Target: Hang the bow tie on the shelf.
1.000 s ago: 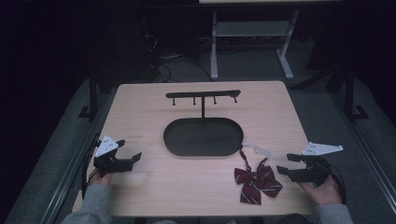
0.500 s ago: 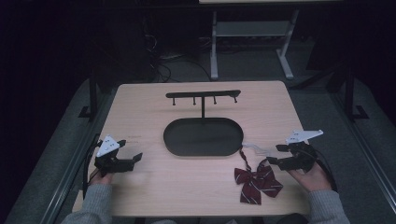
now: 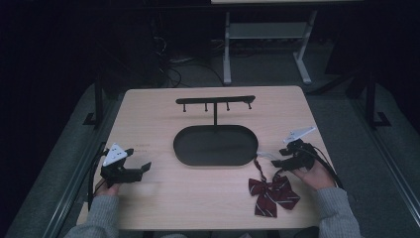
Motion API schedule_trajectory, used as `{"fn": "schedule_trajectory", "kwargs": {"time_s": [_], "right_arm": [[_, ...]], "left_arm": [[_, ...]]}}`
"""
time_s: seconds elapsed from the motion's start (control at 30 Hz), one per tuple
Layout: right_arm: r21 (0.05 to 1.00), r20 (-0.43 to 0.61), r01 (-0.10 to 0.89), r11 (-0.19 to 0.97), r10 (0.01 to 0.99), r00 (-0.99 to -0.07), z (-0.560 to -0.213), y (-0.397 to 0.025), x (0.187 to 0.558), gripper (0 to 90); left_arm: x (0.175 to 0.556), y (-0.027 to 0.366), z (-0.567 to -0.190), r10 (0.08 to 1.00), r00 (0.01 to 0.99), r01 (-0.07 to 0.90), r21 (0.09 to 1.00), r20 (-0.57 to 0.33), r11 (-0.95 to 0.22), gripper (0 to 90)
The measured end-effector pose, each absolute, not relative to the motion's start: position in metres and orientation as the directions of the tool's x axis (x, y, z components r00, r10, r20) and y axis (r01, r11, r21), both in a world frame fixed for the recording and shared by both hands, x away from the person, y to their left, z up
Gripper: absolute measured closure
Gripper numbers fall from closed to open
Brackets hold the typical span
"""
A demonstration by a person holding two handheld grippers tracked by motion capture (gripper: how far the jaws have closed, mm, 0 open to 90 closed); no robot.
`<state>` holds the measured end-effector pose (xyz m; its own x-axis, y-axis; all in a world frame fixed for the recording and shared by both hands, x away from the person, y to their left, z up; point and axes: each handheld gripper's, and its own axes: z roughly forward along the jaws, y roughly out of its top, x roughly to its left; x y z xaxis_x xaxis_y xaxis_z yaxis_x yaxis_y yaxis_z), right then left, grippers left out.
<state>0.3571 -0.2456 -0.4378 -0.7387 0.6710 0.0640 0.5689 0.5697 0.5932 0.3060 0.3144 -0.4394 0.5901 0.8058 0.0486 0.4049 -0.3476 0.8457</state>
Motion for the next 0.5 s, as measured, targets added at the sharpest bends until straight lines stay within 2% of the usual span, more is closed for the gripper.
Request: {"fn": "schedule_trajectory", "kwargs": {"time_s": [0.37,0.4,0.43,0.5], "right_arm": [[0.557,0.056,0.578,0.596,0.667,-0.743,-0.452,-0.244,0.366,50.0],[0.555,0.053,0.578,0.598,0.668,-0.742,-0.453,-0.244,0.367,51.9],[0.549,0.054,0.576,0.605,0.662,-0.747,-0.455,-0.242,0.368,58.3],[0.546,0.058,0.575,0.61,0.657,-0.752,-0.456,-0.242,0.368,65.1]], "left_arm": [[0.307,0.313,-0.44,0.802,0.595,0.404,0.844,0.05,-0.352,13.0],[0.307,0.312,-0.44,0.801,0.597,0.407,0.84,0.052,-0.358,13.0],[0.307,0.313,-0.44,0.799,0.599,0.406,0.838,0.058,-0.365,13.0],[0.307,0.313,-0.44,0.8,0.598,0.406,0.838,0.056,-0.363,13.0]]}}
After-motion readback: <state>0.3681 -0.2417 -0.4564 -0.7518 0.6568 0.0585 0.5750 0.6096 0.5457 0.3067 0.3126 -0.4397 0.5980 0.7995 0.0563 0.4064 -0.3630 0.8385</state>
